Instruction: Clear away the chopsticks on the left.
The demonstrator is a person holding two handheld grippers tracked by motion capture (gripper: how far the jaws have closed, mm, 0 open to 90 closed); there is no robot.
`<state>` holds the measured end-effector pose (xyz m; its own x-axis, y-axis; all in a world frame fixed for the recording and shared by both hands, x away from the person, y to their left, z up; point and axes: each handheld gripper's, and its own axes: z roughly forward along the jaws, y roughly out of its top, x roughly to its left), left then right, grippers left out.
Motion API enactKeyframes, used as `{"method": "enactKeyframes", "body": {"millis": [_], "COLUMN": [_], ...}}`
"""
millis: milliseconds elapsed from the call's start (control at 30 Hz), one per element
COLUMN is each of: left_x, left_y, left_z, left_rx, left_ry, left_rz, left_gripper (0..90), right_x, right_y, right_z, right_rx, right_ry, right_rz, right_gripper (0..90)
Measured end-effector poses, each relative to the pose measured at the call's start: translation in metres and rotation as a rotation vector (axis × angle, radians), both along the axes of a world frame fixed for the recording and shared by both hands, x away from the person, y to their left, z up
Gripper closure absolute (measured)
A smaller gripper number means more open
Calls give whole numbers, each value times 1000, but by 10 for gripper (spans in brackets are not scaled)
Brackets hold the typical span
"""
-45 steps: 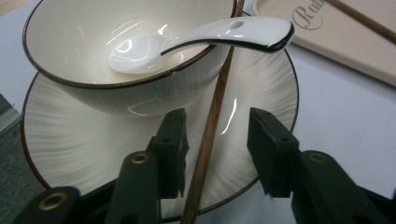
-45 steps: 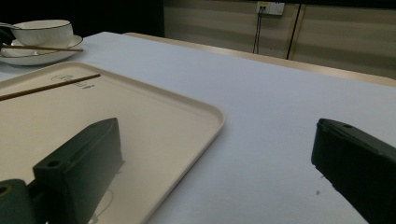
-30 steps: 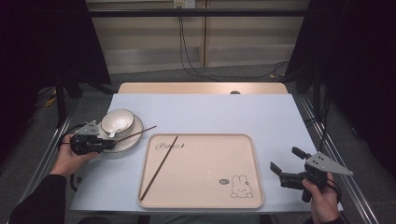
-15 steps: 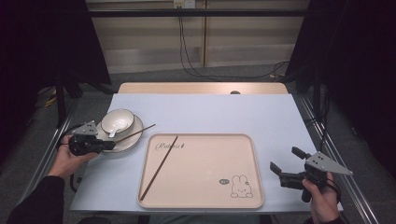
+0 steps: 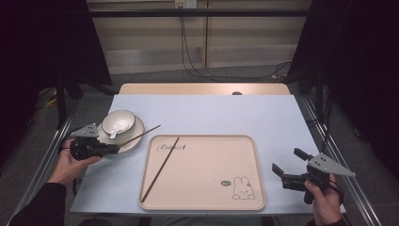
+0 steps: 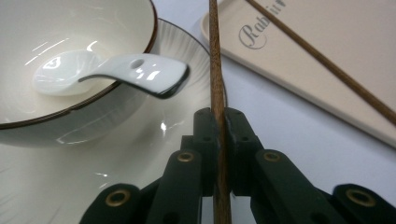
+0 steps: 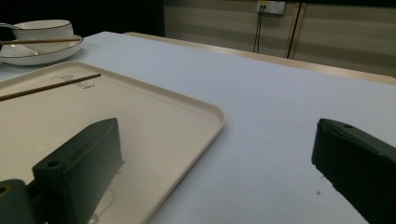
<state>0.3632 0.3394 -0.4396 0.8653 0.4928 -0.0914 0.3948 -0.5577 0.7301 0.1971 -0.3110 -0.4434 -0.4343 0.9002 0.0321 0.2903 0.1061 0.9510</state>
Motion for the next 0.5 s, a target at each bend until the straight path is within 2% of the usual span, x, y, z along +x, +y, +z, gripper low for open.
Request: {"method": "enactKeyframes", "body": {"millis": [33, 133, 300, 333, 400, 433, 500], "left_x": [-3, -8, -14, -16, -20, -21, -25], "left_y": [-2, -5, -8, -10, -12, -14, -17], "left_z": [2, 3, 6, 6, 7, 7, 8], "left_rx": [-4, -34, -40, -64, -57, -81, -75], "left_ry": [12, 12, 28, 36, 39, 40, 43], "left_rz": [5, 11, 18, 23, 33, 26, 36], "left_gripper": [846, 846, 846, 845, 846, 846, 845], "right_x": [0, 0, 0, 0, 0, 0, 0], "right_y": [0, 0, 0, 0, 0, 0, 0], "right_z": [0, 0, 0, 0, 0, 0, 0], "right_rx": [-1, 0, 0, 1, 0, 1, 0], "right_ry": [0, -1, -2, 0, -1, 0, 0], "right_rz": [0, 0, -1, -2, -1, 0, 0], "right_gripper": [13, 13, 14, 13, 14, 14, 14]}}
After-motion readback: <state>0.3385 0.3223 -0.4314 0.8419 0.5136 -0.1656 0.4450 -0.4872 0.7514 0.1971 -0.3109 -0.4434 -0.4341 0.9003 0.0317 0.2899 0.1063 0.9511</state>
